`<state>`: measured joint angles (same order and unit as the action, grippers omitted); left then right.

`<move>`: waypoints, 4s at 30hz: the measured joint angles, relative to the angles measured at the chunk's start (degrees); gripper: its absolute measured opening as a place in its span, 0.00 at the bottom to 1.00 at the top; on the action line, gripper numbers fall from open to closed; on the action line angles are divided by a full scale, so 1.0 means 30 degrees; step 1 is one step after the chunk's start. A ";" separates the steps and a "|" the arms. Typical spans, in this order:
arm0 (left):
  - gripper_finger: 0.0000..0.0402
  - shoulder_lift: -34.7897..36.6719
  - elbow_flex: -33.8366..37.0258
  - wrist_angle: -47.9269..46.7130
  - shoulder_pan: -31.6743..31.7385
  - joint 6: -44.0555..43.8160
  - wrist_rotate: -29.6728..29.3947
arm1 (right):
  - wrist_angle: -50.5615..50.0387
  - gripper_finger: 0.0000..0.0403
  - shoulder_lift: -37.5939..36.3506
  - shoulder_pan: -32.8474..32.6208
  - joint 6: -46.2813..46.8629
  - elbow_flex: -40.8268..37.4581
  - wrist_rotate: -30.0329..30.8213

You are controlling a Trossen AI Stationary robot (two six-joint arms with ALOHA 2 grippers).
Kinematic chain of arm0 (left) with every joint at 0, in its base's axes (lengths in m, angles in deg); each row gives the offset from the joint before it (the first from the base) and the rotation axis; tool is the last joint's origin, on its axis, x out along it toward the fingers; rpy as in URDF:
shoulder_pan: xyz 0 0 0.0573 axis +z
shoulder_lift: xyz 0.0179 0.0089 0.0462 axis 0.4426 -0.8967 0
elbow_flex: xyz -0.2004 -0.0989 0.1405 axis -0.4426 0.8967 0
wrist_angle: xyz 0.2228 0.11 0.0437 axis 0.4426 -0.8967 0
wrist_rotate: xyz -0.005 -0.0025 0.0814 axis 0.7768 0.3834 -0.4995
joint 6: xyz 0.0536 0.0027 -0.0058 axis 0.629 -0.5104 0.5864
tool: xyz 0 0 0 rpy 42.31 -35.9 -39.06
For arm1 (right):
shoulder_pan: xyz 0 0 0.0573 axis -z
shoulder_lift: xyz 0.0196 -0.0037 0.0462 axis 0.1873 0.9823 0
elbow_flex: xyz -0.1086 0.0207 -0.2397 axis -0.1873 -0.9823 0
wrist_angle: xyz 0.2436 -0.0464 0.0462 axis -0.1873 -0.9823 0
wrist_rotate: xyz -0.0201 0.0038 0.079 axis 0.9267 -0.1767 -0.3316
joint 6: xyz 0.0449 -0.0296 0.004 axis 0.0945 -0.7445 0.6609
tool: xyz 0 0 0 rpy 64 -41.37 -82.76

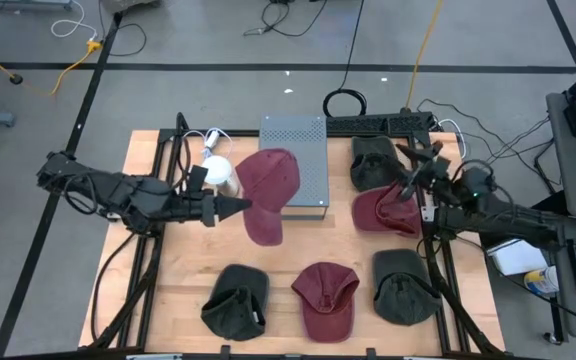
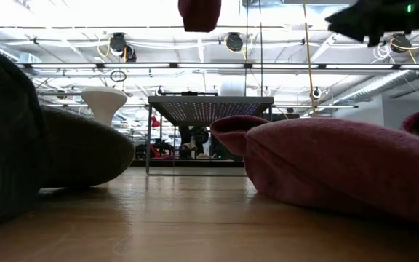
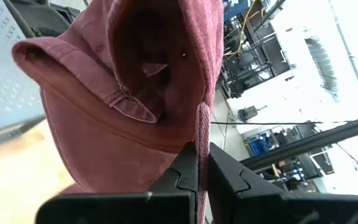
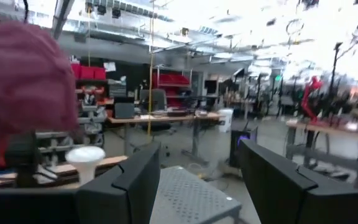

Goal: Pick & Place hat
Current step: Put the left red cap on the shelf

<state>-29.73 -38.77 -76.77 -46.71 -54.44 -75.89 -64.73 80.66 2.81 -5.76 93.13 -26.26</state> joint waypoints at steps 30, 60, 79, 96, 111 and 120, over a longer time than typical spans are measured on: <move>0.02 0.0004 0.0000 0.9255 0.4129 1.4831 0.7991 | 0.8030 0.52 1.1728 -0.1224 1.8442 0.6007 -1.1464; 0.02 0.0000 -0.0013 1.1466 0.4465 2.1246 0.6092 | 1.5613 0.52 1.5574 -0.2068 2.3670 0.6022 -0.7873; 0.02 -0.5414 -0.6256 0.8973 0.4649 2.3475 0.7758 | 1.9317 0.64 1.6720 -0.3859 2.4053 0.6050 -0.6586; 0.02 -0.7788 -0.8947 0.8908 0.4993 2.3534 0.8031 | 1.8364 0.63 1.6708 -0.5882 2.0603 0.9504 -0.8271; 0.03 -0.7796 -0.8939 0.8777 0.4913 2.3731 0.7552 | 1.8355 0.03 1.6693 -0.6579 2.1270 0.9504 -0.4395; 0.21 -0.7324 -0.8903 0.5777 0.4917 2.2991 0.8937 | 1.8779 0.01 1.6684 -0.6499 2.2102 0.9504 -0.4915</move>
<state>-51.70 -65.48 -59.44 -31.96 14.53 -49.08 -8.39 130.71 -16.68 60.54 121.64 -41.01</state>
